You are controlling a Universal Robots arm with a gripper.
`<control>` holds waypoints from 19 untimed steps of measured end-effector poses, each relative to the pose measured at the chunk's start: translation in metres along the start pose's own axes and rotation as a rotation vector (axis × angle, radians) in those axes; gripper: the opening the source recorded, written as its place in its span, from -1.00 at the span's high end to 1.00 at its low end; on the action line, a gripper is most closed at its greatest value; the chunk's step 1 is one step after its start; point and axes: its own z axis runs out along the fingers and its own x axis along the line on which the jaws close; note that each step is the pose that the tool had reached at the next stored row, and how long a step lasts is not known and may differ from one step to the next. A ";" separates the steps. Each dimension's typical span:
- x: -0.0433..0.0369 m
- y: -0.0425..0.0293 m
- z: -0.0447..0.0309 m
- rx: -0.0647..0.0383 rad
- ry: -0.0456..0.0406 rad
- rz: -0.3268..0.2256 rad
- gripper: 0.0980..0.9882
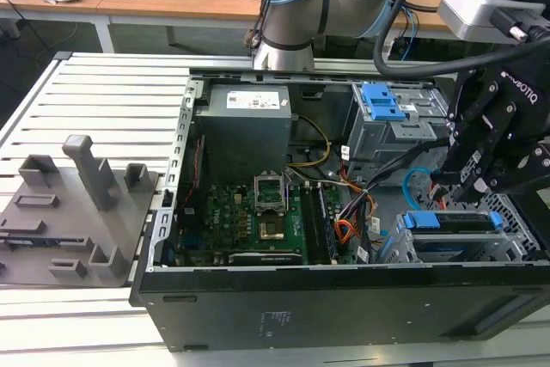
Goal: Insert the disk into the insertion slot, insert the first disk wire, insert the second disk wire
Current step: 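Insert the disk into the insertion slot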
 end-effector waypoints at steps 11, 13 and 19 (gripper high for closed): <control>0.0000 0.0000 0.0007 0.000 0.0000 0.000 0.98; -0.0001 -0.0010 0.0010 0.000 0.0002 0.000 0.98; -0.0019 -0.0159 0.0088 -0.003 0.0006 -0.001 0.98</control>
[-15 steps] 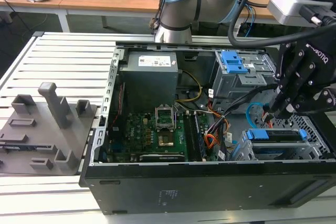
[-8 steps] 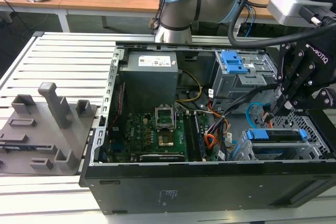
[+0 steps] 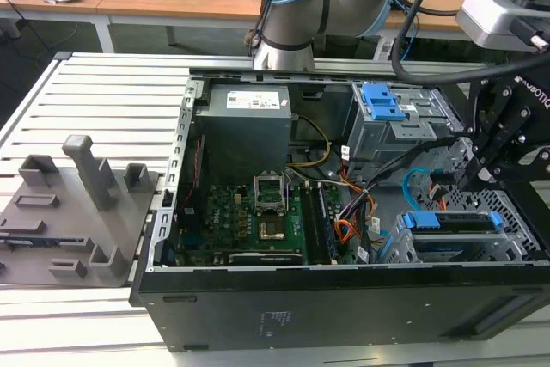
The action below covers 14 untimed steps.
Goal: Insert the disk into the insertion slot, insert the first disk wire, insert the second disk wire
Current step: 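Insert the disk into the insertion slot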
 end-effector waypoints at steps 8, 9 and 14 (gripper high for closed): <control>-0.0001 -0.0015 0.0201 0.000 0.0001 0.000 0.98; -0.0001 -0.0018 0.0233 0.000 0.0000 0.000 0.98; -0.0001 -0.0025 0.0285 0.000 0.0002 0.000 0.98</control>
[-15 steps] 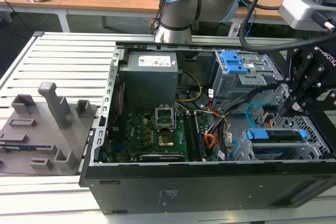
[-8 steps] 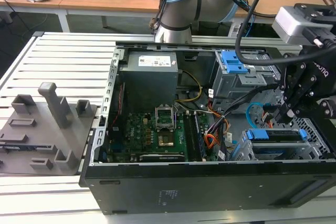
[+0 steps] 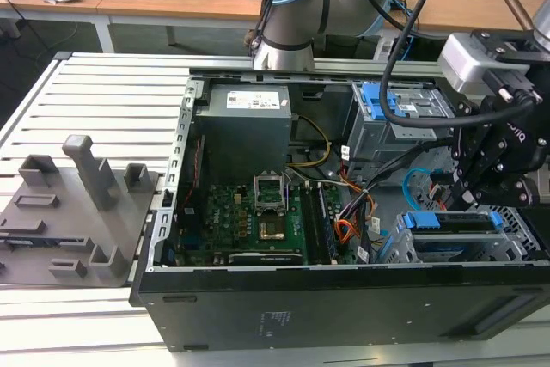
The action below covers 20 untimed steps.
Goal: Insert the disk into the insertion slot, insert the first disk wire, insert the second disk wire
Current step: 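Insert the disk into the insertion slot, then insert the first disk wire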
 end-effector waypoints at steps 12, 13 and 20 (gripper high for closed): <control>0.0000 -0.0001 0.0003 0.000 -0.0001 0.000 0.98; -0.0001 -0.0004 0.0004 0.000 -0.0003 0.000 0.98; -0.0006 -0.0246 -0.0006 0.000 -0.0001 0.000 0.98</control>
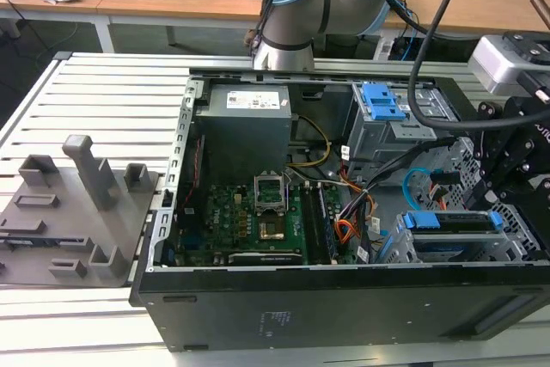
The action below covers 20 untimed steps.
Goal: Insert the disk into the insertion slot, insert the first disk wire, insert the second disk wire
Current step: 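Insert the first disk wire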
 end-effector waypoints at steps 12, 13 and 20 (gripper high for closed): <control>0.0001 -0.0002 -0.0081 0.000 0.0000 0.000 0.98; 0.0001 -0.0002 -0.0095 0.000 -0.0001 0.000 0.98; 0.0001 0.0003 -0.0207 0.000 0.0000 0.000 0.98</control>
